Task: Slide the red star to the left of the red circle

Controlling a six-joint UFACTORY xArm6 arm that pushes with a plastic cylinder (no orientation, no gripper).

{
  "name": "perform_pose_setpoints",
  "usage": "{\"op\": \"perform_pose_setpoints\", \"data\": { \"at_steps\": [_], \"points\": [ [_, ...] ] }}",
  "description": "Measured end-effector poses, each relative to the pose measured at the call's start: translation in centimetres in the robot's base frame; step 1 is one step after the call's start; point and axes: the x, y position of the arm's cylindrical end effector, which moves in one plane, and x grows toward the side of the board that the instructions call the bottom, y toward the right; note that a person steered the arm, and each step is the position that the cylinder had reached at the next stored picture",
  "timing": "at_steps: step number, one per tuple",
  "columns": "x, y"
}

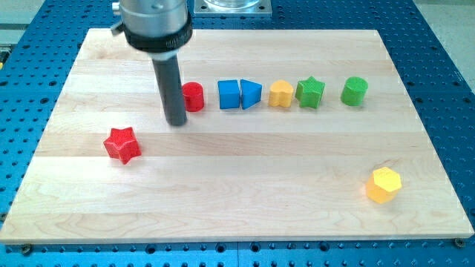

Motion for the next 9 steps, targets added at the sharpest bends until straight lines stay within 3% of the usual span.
{"op": "perform_pose_setpoints", "data": {
  "at_steps": [1, 2, 4, 6, 7, 8, 9],
  "points": [
    [8.5, -3.5],
    [8.2, -9.6],
    [5.3, -6.4],
    [-2.7, -5.4],
    [-4.2, -6.0],
    [-5.1, -12.3],
    [-9.7, -12.9]
  ]
}}
